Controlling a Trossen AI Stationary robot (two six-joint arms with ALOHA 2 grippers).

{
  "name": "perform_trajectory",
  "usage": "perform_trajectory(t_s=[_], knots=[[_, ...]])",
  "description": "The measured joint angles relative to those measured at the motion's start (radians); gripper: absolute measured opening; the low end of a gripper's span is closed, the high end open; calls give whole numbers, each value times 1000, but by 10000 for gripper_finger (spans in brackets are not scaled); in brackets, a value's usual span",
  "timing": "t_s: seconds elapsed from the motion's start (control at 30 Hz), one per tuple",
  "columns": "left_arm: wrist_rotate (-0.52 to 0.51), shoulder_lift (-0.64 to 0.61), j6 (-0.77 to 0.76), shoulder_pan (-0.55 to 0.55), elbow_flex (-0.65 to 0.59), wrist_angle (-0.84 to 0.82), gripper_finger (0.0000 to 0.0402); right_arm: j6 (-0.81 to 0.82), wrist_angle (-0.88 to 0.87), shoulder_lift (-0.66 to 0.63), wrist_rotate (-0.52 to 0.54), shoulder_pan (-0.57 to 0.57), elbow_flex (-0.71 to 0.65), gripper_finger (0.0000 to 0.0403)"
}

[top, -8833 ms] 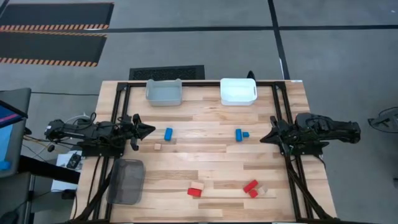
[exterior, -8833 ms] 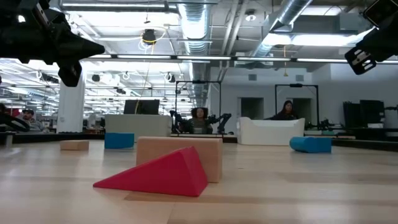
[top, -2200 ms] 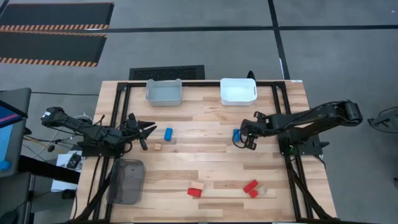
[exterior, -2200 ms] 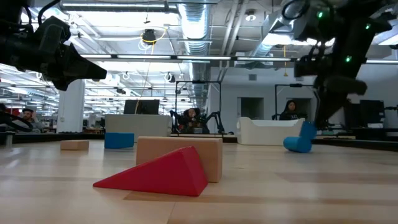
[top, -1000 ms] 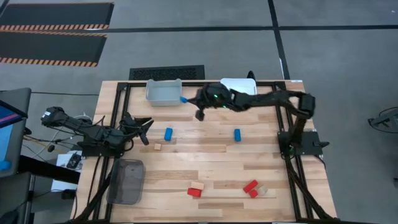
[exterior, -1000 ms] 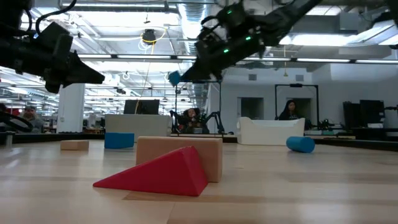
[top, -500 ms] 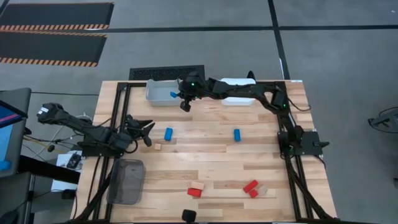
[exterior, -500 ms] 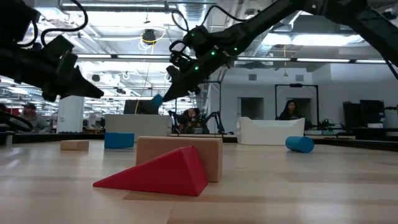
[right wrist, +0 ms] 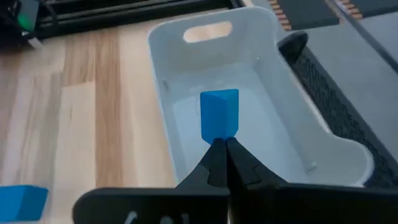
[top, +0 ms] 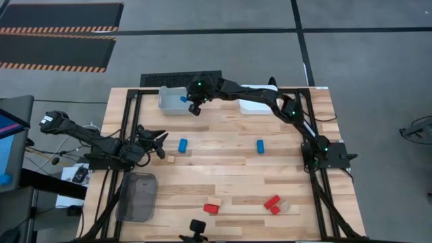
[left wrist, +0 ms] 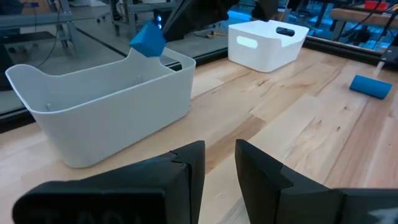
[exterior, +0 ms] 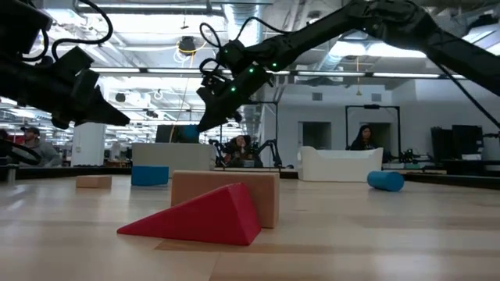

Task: Sort & place blocks by color
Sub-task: Put the blue triangle block into the gray bin, then put the blue cylinder block into the gray bin

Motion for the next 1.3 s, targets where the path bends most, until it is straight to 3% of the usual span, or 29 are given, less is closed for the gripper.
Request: perform_trajectory(t_s=[0.6,1.0,1.3], knots=[[-1,0,-3,0,0,0,79,124,-95,18,10,-13,39,9],[-2,0,-3,0,0,-1,79,139,-96,18,10,-11,39,73],[-23,0,-3,0,0,-10,79,92,-116,15,11,7,39,87]])
